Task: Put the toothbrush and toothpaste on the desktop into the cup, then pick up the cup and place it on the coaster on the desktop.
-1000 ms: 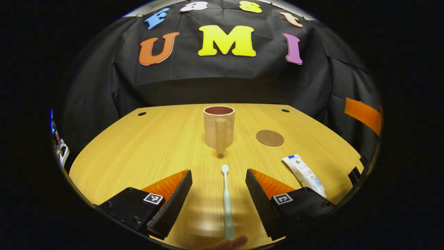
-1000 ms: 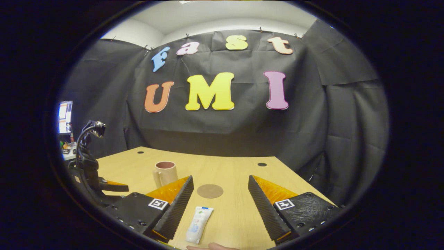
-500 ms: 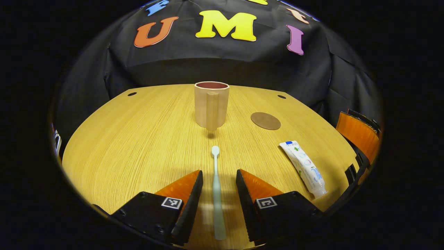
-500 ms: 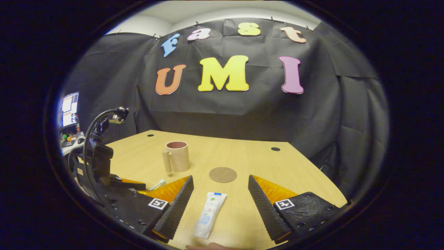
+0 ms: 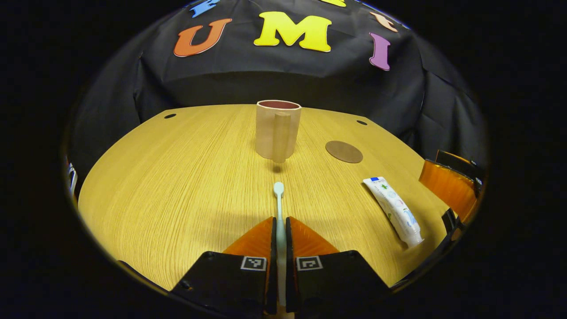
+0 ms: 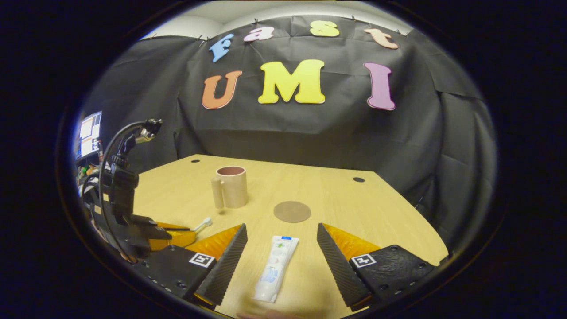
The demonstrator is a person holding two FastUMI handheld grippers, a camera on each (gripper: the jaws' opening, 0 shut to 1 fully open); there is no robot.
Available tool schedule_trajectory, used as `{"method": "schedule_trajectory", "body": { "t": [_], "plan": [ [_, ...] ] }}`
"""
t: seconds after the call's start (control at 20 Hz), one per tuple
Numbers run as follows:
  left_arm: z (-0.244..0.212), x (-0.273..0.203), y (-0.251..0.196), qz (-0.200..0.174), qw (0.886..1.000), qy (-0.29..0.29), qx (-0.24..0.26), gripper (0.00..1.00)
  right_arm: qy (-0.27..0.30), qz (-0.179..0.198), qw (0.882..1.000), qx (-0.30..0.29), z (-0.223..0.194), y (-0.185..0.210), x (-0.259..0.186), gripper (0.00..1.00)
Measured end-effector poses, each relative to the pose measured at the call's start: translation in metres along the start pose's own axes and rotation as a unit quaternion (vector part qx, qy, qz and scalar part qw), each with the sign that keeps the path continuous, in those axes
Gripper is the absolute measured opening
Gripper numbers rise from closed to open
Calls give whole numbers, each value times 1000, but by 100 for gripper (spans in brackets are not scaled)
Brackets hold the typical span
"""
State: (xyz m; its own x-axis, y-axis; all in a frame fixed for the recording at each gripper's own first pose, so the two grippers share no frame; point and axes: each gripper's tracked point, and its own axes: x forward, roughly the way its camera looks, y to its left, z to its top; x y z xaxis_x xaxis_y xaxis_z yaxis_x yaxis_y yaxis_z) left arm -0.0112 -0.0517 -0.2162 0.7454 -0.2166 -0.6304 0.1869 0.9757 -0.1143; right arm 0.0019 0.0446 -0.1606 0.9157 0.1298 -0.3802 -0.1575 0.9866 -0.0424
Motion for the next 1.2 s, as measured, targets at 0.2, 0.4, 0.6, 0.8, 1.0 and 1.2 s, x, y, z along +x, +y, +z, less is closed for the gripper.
{"method": "schedule_trajectory", "body": {
  "t": [0.2,0.4,0.6,0.8,1.0,1.2],
  "plan": [
    [11,-9,5,11,999,-33,5,9,16,-1,1000,-5,-11,4,5,97],
    [40,-27,11,37,994,-97,35,9,56,-12,998,-6,-35,3,15,96],
    [62,-41,3,52,984,-164,46,9,109,-5,994,29,-58,5,22,93],
    [83,-57,-1,45,977,-206,28,9,128,0,991,42,-70,4,24,84],
    [108,-72,-3,46,971,-233,32,9,148,9,987,66,-79,8,29,75],
    [139,-80,-8,32,965,-256,41,8,161,13,983,83,-83,6,31,51]
  ]
}}
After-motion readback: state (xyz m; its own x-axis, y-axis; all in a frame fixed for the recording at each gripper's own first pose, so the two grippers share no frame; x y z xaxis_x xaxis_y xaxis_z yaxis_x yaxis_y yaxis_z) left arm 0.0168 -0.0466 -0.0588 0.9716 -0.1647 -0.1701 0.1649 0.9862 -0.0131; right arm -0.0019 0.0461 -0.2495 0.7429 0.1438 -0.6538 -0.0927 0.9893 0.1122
